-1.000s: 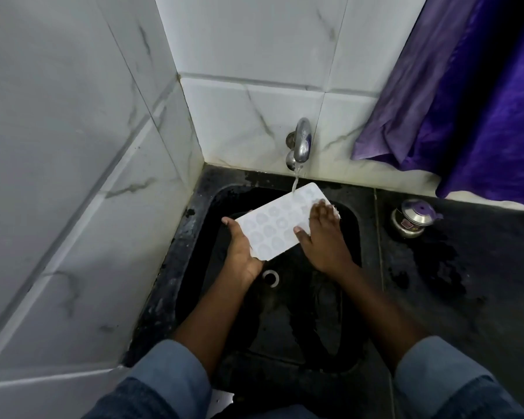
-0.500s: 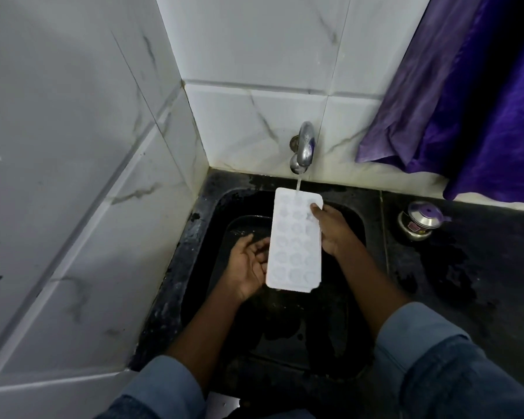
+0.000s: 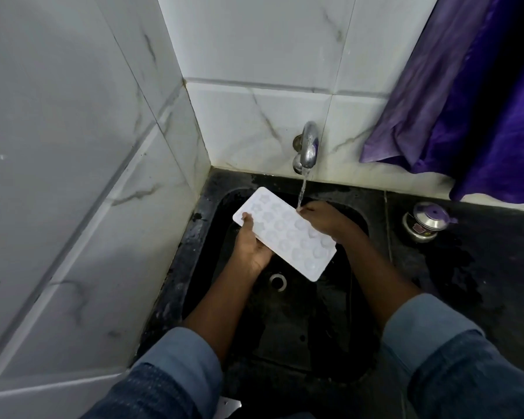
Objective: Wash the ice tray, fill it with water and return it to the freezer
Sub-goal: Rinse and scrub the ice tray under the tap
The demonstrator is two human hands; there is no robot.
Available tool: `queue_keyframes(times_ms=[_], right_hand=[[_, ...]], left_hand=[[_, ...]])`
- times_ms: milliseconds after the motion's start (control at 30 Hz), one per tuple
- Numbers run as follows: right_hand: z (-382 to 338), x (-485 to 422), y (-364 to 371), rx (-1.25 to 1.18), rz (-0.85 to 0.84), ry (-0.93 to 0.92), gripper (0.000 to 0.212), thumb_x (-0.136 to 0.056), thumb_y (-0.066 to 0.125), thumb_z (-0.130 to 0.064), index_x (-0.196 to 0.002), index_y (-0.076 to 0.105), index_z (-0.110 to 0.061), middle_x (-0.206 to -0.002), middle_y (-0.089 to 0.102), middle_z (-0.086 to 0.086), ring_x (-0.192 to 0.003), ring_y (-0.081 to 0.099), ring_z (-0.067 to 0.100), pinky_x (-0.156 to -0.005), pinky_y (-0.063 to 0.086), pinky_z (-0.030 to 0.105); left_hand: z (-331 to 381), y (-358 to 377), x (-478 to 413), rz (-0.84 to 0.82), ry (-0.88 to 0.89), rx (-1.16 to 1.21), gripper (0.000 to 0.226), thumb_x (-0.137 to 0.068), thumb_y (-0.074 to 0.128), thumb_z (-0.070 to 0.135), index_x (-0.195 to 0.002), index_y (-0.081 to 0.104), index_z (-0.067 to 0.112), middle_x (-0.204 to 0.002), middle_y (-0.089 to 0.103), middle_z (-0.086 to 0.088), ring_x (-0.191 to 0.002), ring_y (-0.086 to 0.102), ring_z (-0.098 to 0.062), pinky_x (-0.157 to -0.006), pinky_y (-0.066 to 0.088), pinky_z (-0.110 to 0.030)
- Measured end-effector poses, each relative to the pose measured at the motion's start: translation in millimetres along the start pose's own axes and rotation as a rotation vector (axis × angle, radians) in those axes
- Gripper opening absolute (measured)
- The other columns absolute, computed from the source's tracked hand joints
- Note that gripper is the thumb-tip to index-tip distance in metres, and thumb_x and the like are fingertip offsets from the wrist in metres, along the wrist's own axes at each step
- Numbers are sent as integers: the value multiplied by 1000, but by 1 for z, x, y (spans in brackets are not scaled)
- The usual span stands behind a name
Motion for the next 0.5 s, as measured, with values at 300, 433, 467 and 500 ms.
queue_keyframes(times_ms=[300,433,467,500], right_hand=[[15,7,-18,5,10,-124,25,-104,61,-19,-83,71,-8,-78,67,2,-69,58,8,-71,44,26],[3,-2,-20,29,-106,-170,18,-97,73,-23,-80,75,-20,-72,72,-5,-62,61,-4,-70,46,21],[0,-5,-20,43,-114,-175,17,-93,78,-25,-78,77,-18,-71,73,-3,-63,61,-2,-68,46,21],[-2,-9,-21,62,-109,-182,18,-89,82,-27,-78,78,-15,-73,75,1,-65,62,1,-65,46,22]], left_hand=[[6,-17,20,-207,-137,96,93,-87,48,81,-150,56,13,-150,57,-26,-141,49,-53,-114,24,-82],[19,-30,25,-309,-258,50,93,-95,43,80,-156,49,9,-160,45,-28,-148,37,-55,-118,14,-81],[23,-30,27,-302,-267,11,88,-99,42,76,-154,52,8,-159,46,-27,-147,41,-53,-119,17,-80],[26,-29,30,-291,-258,-37,82,-103,41,71,-151,56,6,-156,52,-26,-142,49,-50,-117,26,-78]])
Point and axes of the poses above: each hand's wrist, its own x-axis away from the middle knuckle, its own y-axis out of the palm, z = x × y, the point moved 3 cm from there along -x, towards the middle knuckle
